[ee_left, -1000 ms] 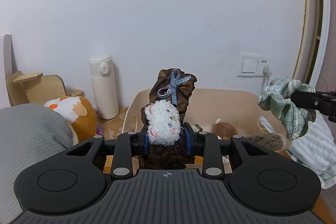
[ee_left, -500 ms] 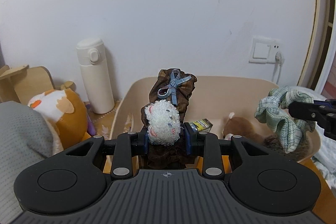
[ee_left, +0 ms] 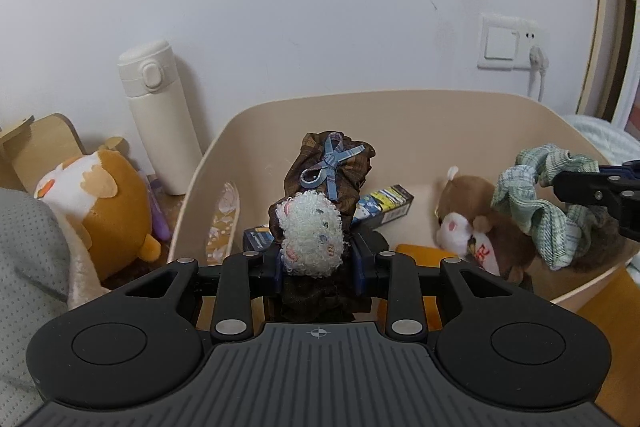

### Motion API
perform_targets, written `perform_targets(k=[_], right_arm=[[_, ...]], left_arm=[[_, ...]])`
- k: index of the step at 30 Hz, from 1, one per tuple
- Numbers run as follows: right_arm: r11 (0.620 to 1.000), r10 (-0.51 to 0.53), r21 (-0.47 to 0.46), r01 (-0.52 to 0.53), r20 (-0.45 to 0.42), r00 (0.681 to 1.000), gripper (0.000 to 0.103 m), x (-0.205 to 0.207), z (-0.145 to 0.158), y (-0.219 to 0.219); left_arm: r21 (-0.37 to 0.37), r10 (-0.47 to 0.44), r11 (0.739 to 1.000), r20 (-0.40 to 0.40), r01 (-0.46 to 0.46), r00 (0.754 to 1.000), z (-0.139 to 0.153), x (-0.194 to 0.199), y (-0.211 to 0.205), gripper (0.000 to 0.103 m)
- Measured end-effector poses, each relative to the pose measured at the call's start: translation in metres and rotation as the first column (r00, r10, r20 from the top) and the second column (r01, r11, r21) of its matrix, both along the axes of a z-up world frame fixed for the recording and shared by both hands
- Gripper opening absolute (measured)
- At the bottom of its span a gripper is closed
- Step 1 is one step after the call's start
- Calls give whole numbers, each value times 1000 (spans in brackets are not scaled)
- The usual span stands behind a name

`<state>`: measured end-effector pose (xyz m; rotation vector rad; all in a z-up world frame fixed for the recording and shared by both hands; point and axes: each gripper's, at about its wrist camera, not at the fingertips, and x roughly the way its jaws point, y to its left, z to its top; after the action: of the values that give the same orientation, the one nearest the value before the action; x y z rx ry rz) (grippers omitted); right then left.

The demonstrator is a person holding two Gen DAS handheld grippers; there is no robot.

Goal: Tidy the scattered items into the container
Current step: 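Lift the brown bag and plaid scrunchie up over the beige basket, then open both tools to drop the bag and scrunchie into the basket, then withdraw both tools from the basket toward the remaining items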

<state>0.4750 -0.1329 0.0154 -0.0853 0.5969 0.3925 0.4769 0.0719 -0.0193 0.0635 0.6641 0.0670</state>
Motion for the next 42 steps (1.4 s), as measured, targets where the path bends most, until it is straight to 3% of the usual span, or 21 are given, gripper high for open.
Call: perform_targets(k=[15, 18, 20, 23, 30, 42], right_arm=[[1000, 8, -27, -9, -33, 999, 15, 0, -8, 2], [1000, 7, -30, -8, -35, 999, 29, -1, -9, 2], [999, 6, -31, -7, -37, 999, 32, -2, -9, 1], [1000, 3, -29, -4, -34, 999, 41, -5, -9, 0], [1000, -7, 3, 7, 9, 1000, 76, -18, 3, -7], [999, -21, 50, 19, 41, 999, 86, -38, 14, -22]], left_arm=[[4, -9, 1000, -11, 9, 1000, -1, -1, -2, 37], [9, -17, 1000, -2, 17, 1000, 2, -3, -2, 44], [22, -20, 1000, 11, 19, 1000, 5, -6, -2, 56], [25, -16, 1000, 36, 15, 999, 9, -10, 0, 66], [-16, 5, 1000, 67, -4, 998, 20, -21, 13, 75], [-49, 3, 999, 105, 3, 994, 37, -49, 29, 77]])
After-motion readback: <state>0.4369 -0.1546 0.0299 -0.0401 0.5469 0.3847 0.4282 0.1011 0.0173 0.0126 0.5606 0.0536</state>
